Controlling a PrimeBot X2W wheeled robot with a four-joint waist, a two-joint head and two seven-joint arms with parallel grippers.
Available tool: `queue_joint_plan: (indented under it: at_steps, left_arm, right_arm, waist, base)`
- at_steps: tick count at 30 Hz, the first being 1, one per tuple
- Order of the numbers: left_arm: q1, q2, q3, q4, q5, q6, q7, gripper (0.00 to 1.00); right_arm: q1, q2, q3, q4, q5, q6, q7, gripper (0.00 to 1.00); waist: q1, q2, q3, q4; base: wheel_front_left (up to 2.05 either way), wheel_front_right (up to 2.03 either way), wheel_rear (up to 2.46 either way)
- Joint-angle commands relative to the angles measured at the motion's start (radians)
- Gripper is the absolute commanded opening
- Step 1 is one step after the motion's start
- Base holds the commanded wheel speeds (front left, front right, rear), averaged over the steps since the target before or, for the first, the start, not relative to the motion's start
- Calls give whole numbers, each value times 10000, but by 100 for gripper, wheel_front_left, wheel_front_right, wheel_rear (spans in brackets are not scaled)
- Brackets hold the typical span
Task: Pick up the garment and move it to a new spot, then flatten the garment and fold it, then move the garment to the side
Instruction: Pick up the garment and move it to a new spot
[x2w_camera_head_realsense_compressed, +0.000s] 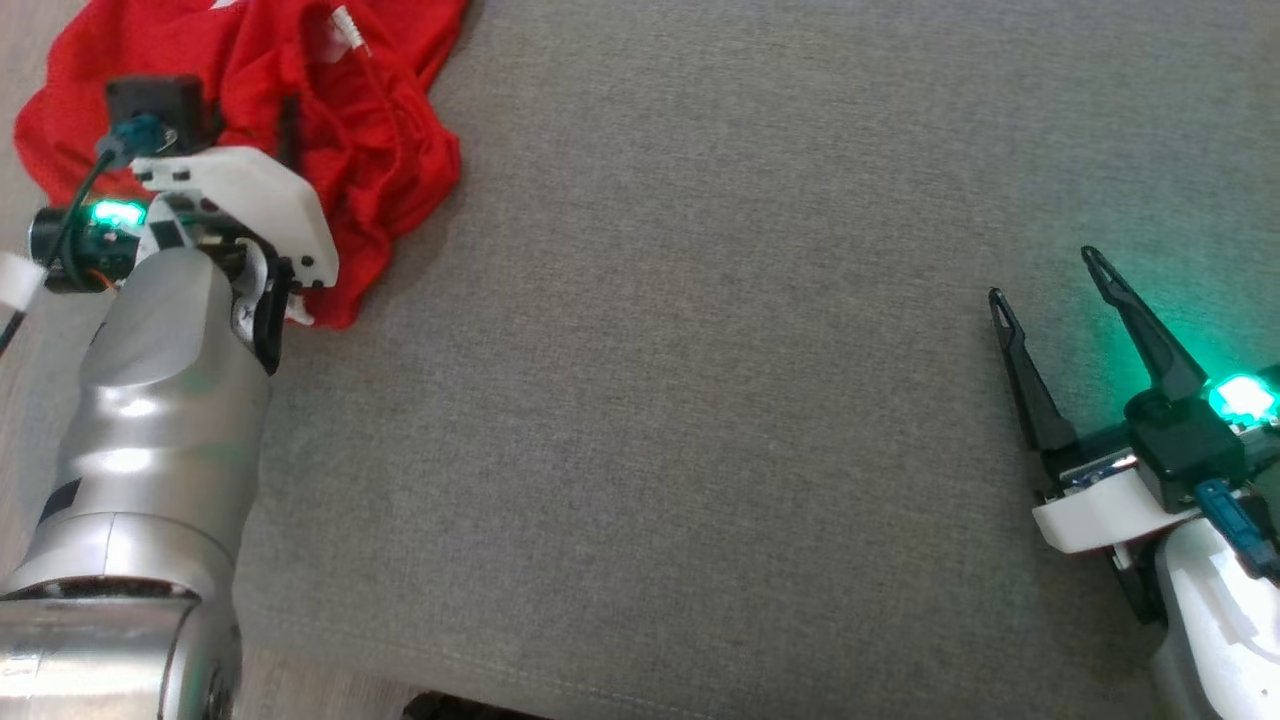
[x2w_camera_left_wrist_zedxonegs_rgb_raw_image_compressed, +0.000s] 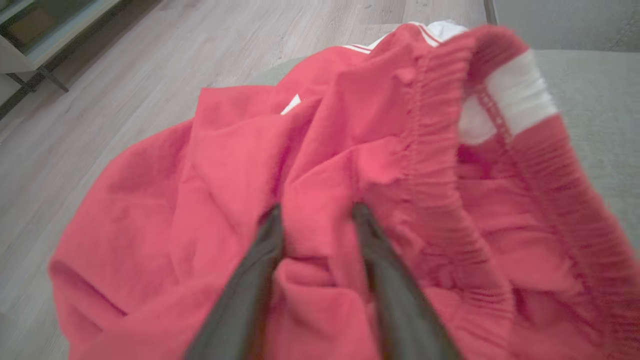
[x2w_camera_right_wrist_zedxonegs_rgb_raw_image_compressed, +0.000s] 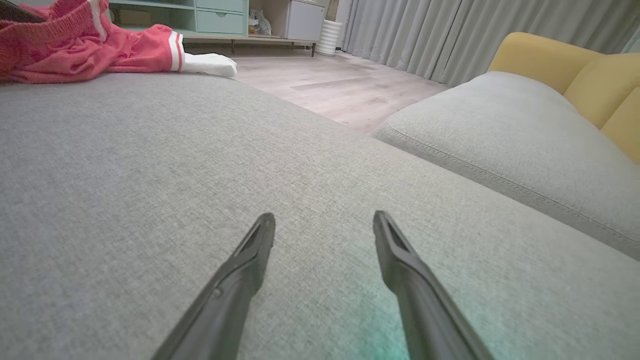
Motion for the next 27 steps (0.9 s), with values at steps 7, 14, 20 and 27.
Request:
queue_joint_plan:
  at_steps: [7, 14, 20, 27]
  left_arm:
    - [-801, 600, 148, 22, -226, -281, -1588, 0]
    - [-1601, 310, -708, -746, -144, -664, -2254, 0]
    - [-1868, -5, -2017, -1972, -821, -687, -1937, 0]
    - [-1634, 241, -3933, -4518, -2789, -690, -566, 0]
  right_arm:
    - [16, 275, 219, 109, 53, 75, -47, 100]
    - [2, 1054, 206, 289, 211, 75, -47, 100]
    - [104, 1668, 206, 305, 301, 75, -47, 100]
    - [67, 2111, 251, 233, 495, 75, -47, 100]
  waist:
    - [0, 0, -793, -175]
    - [0, 0, -2191, -739]
    - [0, 0, -2949, -1719]
    - [0, 0, -3190, -3720]
  base:
    - [0, 0, 0]
    - [0, 0, 0]
    - [0, 0, 0]
    - [0, 0, 0]
